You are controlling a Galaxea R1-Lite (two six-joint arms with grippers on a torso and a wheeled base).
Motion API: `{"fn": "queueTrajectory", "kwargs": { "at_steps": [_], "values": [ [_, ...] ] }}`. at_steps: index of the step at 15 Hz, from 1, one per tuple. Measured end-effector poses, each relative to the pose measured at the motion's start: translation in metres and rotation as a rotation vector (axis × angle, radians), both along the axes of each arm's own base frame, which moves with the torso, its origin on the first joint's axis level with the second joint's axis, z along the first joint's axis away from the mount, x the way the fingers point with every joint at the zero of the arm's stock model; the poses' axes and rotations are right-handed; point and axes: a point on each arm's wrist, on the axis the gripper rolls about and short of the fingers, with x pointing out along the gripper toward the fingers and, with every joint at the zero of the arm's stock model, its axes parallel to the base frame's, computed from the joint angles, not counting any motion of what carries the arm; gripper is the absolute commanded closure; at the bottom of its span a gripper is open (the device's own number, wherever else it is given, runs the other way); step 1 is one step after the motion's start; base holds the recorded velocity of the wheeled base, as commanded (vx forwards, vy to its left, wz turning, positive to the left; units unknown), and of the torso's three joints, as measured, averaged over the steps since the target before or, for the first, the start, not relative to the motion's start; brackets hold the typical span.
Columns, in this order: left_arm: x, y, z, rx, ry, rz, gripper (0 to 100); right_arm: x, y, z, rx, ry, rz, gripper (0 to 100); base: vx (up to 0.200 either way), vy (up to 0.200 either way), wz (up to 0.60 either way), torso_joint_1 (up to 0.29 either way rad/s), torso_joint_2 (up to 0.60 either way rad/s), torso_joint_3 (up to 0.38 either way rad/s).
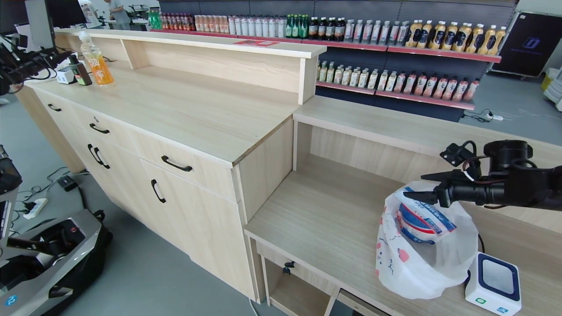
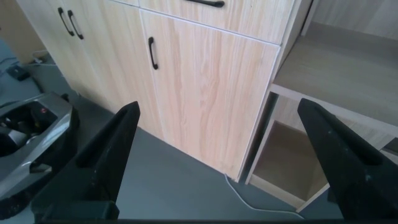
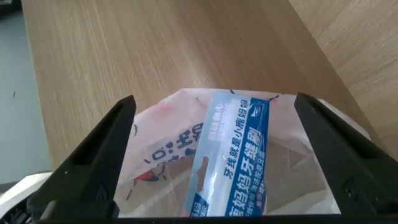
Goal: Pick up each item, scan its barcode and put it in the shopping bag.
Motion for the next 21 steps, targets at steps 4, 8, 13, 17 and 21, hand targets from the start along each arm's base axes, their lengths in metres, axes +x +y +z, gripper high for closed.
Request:
{"fn": "queueTrajectory", "kwargs": {
  "at_steps": [4, 8, 13, 17, 21],
  "values": [
    [0.000, 0.000, 0.000, 0.000, 0.000, 0.000, 0, -0.060, 0.015, 0.050, -0.024, -0.087, 0.013, 0, 0.000, 0.000, 0.00, 0.000, 0.00, 0.000],
    [0.000, 0.000, 0.000, 0.000, 0.000, 0.000, 0, -0.123, 0.018, 0.103, -0.146, -0.243, -0.163, 0, 0.000, 0.000, -0.45, -0.002, 0.00, 0.003],
    [0.000, 0.000, 0.000, 0.000, 0.000, -0.001, 0, -0.189, 0.008, 0.123, -0.237, -0.299, -0.568, 0, 0.000, 0.000, -0.60, 0.000, 0.00, 0.004],
    [0.000, 0.000, 0.000, 0.000, 0.000, 0.000, 0, -0.235, -0.021, 0.088, -0.331, -0.161, -0.907, 0, 0.000, 0.000, -0.60, 0.004, 0.00, 0.004],
    [0.000, 0.000, 0.000, 0.000, 0.000, -0.001, 0, -0.257, -0.050, 0.060, -0.389, -0.032, -1.103, 0, 0.000, 0.000, -0.45, 0.001, 0.00, 0.002]
  ]
}}
